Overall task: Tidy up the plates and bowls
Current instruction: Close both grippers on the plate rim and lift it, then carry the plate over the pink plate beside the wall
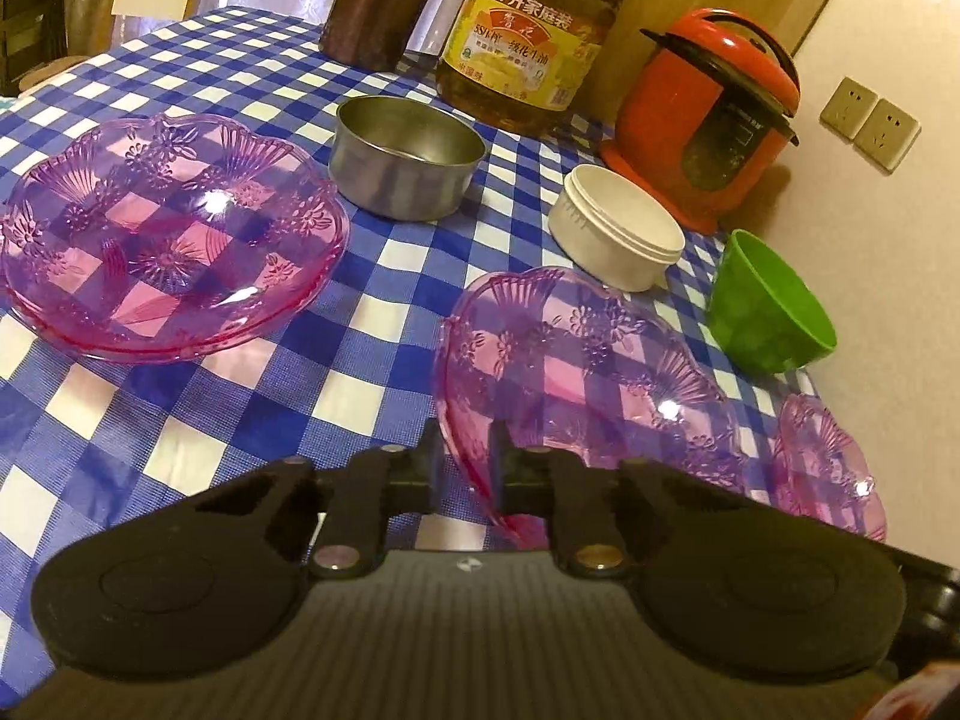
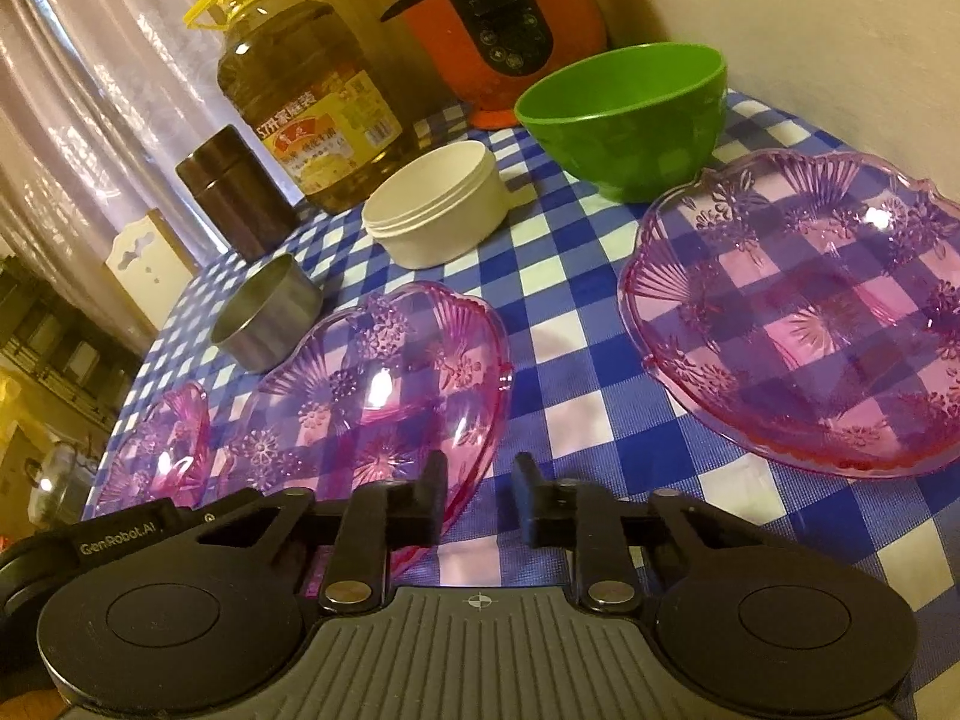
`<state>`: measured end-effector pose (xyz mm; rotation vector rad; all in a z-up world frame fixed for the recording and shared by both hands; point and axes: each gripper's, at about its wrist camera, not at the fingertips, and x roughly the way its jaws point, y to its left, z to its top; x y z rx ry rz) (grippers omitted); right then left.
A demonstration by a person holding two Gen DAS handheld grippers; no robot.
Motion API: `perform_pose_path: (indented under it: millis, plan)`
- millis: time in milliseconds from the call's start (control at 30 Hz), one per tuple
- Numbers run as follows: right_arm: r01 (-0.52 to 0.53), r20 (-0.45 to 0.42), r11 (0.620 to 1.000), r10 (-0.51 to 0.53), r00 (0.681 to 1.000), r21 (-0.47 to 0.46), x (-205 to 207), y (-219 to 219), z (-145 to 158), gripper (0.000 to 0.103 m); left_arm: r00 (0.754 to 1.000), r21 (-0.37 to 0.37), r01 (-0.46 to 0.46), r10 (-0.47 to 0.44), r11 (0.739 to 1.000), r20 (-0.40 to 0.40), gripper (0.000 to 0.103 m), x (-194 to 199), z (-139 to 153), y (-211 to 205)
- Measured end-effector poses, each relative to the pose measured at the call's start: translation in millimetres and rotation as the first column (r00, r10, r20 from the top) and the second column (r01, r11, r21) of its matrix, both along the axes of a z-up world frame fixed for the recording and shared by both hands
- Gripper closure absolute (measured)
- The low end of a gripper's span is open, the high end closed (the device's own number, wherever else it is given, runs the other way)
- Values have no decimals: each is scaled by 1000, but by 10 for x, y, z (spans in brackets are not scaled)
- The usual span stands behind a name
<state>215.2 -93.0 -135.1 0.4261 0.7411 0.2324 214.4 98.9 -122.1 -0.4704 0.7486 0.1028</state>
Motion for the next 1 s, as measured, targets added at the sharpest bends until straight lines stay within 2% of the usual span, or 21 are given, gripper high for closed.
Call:
perform_pose_path:
  millis: [67, 267, 600, 767, 1000]
  plan:
    - [-8, 8, 1000, 8, 1000, -6, -11, 9, 4, 89, 1000, 8, 5, -5, 1000, -5, 92, -2, 5, -18]
    - [-5, 13, 1000, 5, 1000, -5, -54, -33, 48, 89, 1000, 17, 23, -23, 1000, 2, 92, -57, 83, -68]
    - [0, 74, 1000, 2, 997, -15, -312, -167, 332, 89, 998, 38, 44, -46, 998, 49, 92, -269, 413, -293]
    - [36, 106, 999, -34, 994, -19, -512, -381, 495, 89, 992, 43, 96, -99, 994, 80, 92, -304, 562, -552]
    - [141, 137, 990, -136, 981, -22, -736, -869, 675, 89, 974, 43, 199, -203, 979, 104, 92, -212, 675, -1122]
